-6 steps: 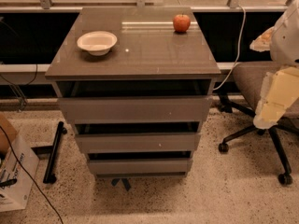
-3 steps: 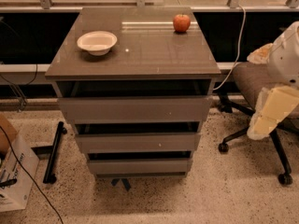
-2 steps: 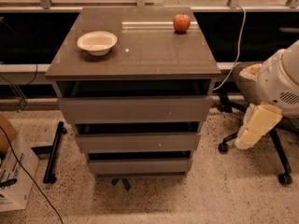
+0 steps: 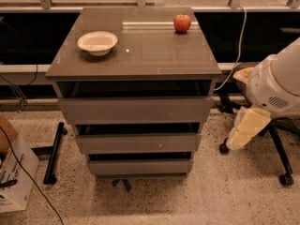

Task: Open bottom drawer

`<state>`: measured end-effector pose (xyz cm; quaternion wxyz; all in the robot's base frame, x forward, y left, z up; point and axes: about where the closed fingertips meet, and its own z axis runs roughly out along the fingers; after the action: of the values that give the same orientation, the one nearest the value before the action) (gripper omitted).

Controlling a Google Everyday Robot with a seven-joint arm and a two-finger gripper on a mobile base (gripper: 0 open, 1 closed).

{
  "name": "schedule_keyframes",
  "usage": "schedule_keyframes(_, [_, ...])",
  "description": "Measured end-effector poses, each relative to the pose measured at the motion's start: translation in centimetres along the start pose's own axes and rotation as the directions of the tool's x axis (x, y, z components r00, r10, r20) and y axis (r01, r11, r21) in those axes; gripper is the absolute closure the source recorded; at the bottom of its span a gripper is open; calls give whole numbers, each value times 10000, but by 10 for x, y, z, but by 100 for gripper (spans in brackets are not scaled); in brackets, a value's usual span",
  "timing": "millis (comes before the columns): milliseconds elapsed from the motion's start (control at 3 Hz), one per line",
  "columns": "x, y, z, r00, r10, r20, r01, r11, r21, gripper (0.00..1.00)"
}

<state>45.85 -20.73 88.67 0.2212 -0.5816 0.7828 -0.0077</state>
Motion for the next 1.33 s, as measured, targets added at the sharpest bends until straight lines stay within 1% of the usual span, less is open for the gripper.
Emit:
schedule_keyframes(333, [-8,-1,34,9991,-117,402,116,9999,17,0])
schedule_keyframes(667, [-14,-9,87,9933,-172,1139,187,9998,-122,0])
schedule_keyframes(1000, [-13,-14,128,9814,253,1904,-115,9973,-731,0])
schedule_keyframes(1333, [-12,-10,145,9830,397,1794,-222,9949,-983,0])
